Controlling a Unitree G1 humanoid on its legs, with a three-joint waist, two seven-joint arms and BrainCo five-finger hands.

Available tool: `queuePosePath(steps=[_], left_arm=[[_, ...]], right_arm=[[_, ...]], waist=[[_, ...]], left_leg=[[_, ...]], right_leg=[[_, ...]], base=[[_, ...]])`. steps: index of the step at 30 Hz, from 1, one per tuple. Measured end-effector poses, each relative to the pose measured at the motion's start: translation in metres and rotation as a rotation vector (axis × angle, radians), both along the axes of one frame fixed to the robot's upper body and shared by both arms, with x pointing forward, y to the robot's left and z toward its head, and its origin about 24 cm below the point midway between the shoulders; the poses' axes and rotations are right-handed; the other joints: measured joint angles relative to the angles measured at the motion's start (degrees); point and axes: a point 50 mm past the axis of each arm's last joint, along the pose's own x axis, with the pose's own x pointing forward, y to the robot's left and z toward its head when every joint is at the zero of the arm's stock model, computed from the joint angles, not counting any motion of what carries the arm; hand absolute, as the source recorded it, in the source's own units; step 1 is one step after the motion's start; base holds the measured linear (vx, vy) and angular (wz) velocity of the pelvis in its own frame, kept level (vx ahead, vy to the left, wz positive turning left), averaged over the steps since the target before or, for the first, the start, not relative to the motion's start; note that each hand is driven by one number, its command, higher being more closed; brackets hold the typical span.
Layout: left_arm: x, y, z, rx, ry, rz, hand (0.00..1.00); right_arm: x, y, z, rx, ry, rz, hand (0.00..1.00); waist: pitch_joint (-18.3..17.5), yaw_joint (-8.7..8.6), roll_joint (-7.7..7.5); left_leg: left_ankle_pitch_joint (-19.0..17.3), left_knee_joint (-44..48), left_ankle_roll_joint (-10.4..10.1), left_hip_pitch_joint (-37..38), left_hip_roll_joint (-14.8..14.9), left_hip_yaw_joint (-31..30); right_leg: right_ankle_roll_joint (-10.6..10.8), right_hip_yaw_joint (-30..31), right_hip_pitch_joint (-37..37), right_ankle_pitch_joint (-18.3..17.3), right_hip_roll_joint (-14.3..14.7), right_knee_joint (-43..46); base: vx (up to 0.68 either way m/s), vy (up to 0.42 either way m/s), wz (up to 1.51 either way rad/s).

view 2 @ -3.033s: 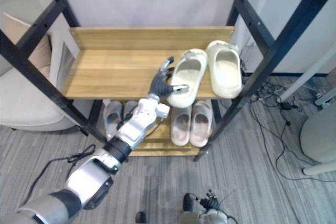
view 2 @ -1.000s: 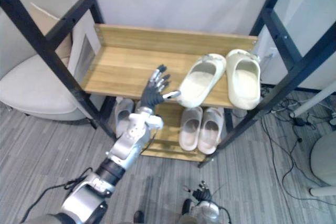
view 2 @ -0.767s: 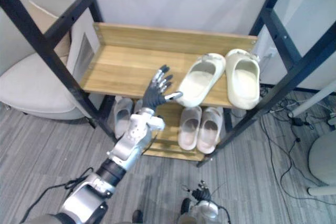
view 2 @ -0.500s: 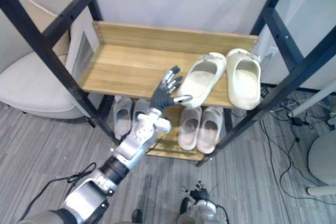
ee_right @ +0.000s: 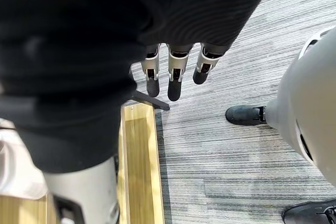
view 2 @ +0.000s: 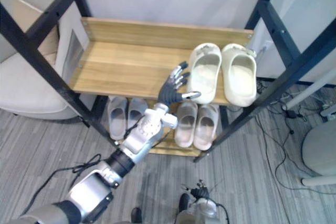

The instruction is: Organize the slippers on the shoe rack

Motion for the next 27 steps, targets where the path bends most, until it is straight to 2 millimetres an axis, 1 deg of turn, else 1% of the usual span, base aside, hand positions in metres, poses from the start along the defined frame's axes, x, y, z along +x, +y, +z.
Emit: queuePosePath(steps=[2, 4, 11, 18, 22, 26, 27], left_arm=[[0.0, -0.005, 0.001, -0.005, 0.01, -0.002, 0.0], [0.0, -0.006, 0.001, -0.008, 0.014, 0.003, 0.0], [0.003, -0.002, 0.0, -0.014, 0.025, 0.029, 0.0], [0.004, 0.0, 0.003, -0.019, 0.028, 0.024, 0.0], [-0.003, 0.004, 0.001, -0.049, 0.04, -0.001, 0.0], [-0.011, 0.017, 0.0, -0.098, 0.043, -0.031, 0.0], [-0.019, 0.014, 0.004, -0.097, 0.02, -0.083, 0.0]], right_arm=[[-0.001, -0.003, 0.0, -0.003, 0.001, -0.014, 0.0], [0.0, -0.003, 0.0, -0.002, -0.001, -0.017, 0.0], [-0.001, -0.008, 0.0, -0.003, -0.002, -0.05, 0.0], [0.0, -0.007, 0.0, 0.0, -0.003, -0.047, 0.0], [0.0, -0.006, 0.001, 0.005, -0.005, -0.039, 0.0], [0.006, -0.002, 0.002, 0.006, -0.016, -0.014, 0.0], [0.006, 0.001, 0.002, 0.002, -0.013, 0.014, 0.0]], waist=[[0.0, 0.0, -0.04], [0.0, 0.0, -0.05], [0.0, 0.18, -0.06], [0.1, 0.14, 0.14], [0.3, 0.12, 0.51], [0.3, 0.19, 0.55], [0.3, 0.61, 0.7]], left_leg=[[0.0, 0.0, 0.0, 0.0, 0.0, 0.1], [0.0, 0.0, 0.0, 0.1, 0.1, 0.2], [-0.4, 0.0, -0.2, 0.8, 0.4, 1.3], [-0.4, 0.0, -0.2, 0.7, 0.4, -0.3], [-0.3, 0.1, -0.1, 0.7, 0.4, -2.5], [-0.2, 1.0, 0.1, -0.3, 0.1, -4.7], [0.5, 1.6, 0.4, -1.5, -0.4, -6.3]], right_leg=[[0.0, 0.1, 0.0, 0.0, 0.0, 0.0], [0.0, 0.2, 0.0, 0.0, 0.1, 0.0], [0.0, 1.1, 0.2, 0.0, 0.4, 0.0], [0.0, -0.8, 0.8, 0.0, 0.4, 0.0], [0.0, -3.4, 2.0, 0.0, 0.3, 0.0], [0.0, -6.0, 2.6, 0.0, 0.0, 0.2], [0.0, -6.3, 2.7, 0.0, -0.8, 0.4]], base=[[0.0, 0.0, 0.0], [-0.01, -0.004, -0.04], [-0.01, -0.007, -0.08], [0.0, -0.005, 0.1], [0.01, 0.004, 0.27], [0.01, 0.009, 0.33], [0.01, 0.023, 0.48]])
